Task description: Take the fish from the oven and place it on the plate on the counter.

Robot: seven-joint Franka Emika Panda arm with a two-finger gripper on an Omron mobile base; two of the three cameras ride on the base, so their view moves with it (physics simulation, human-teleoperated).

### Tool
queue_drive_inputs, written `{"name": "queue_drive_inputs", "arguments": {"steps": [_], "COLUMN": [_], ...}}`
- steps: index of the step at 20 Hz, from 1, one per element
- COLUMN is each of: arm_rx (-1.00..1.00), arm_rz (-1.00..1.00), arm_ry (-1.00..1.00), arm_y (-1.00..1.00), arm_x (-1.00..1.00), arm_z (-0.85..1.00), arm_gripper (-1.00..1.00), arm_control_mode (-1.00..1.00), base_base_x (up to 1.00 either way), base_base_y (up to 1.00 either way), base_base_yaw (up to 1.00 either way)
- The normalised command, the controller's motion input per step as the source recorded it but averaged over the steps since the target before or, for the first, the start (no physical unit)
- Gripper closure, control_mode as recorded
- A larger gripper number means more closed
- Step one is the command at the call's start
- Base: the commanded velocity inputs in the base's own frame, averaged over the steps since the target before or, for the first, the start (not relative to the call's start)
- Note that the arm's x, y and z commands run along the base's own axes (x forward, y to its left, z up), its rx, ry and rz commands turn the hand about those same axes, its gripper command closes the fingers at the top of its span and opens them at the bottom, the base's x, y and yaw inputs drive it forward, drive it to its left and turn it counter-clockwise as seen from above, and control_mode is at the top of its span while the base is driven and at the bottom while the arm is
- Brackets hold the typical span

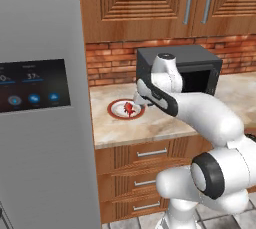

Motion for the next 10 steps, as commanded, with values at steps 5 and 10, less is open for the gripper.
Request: {"name": "queue_drive_inputs", "arguments": {"steps": [5,10], "arm_rx": [0.01,0.0], "arm_rz": [0.04,0.03], "arm_ry": [-0.17,-0.14], "arm_y": [-0.01,0.0], "arm_x": [-1.0,-1.0], "arm_z": [0.36,0.49], "arm_gripper": [-1.0,-1.0], "arm_control_mode": [-1.0,-1.0], "base_base_x": [0.0,0.0], "base_base_y": [0.0,0.0], "base_base_yaw": [0.0,0.0]}}
